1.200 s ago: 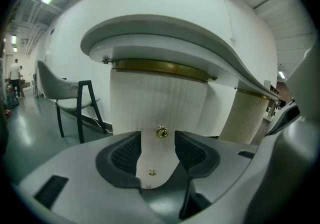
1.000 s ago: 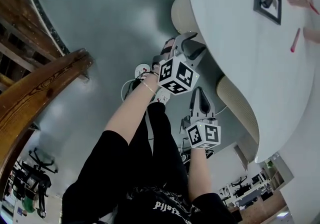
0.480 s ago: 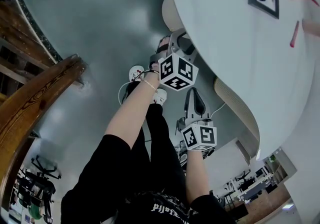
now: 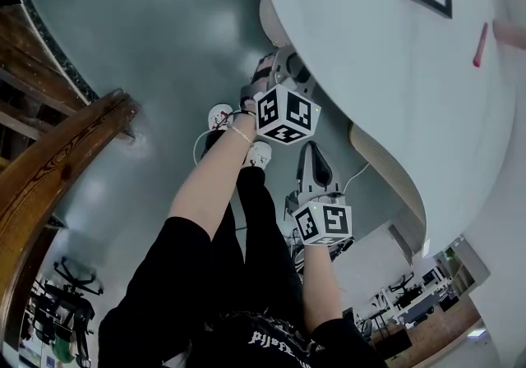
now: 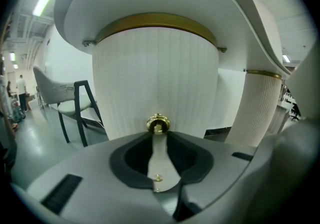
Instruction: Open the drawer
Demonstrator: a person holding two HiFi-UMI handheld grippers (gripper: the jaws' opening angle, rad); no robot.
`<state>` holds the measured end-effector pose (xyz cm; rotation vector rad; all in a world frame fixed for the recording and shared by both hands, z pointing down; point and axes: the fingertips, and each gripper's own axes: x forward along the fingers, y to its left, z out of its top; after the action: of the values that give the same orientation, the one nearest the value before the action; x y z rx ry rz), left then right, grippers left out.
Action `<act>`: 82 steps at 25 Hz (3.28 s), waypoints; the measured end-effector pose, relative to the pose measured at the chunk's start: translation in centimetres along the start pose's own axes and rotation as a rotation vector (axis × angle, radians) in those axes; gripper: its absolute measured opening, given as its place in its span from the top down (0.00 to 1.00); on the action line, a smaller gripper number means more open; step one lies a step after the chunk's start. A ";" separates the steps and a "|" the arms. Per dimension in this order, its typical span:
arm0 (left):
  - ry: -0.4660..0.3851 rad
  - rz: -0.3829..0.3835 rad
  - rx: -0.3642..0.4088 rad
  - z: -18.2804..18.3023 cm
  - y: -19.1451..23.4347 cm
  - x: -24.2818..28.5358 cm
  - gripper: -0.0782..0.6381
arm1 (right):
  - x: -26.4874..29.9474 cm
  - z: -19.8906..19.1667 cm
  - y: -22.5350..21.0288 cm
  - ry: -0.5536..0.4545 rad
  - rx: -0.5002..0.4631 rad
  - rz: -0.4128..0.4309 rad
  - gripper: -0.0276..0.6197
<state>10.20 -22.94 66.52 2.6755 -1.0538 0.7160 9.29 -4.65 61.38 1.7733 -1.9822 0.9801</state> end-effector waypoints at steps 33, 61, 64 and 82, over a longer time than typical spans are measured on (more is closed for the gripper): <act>-0.089 0.004 0.051 1.6 0.1 -1.6 0.71 | -0.5 -3.0 2.3 0.084 -0.072 0.043 0.92; -0.029 -0.051 0.003 -0.9 -0.3 -6.0 0.73 | -2.0 -1.6 2.0 0.053 -0.087 0.062 0.92; -0.013 -0.048 -0.006 -1.3 -0.3 -6.6 0.73 | -2.2 -1.4 2.8 0.039 -0.073 0.063 0.92; 0.077 -0.052 -0.029 -1.8 -0.8 -7.9 0.73 | -5.0 1.0 1.6 -0.002 -0.012 0.037 0.92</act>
<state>5.11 -17.05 64.17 2.6181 -0.9644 0.7803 8.94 -1.60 57.05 1.7382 -2.0251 0.9765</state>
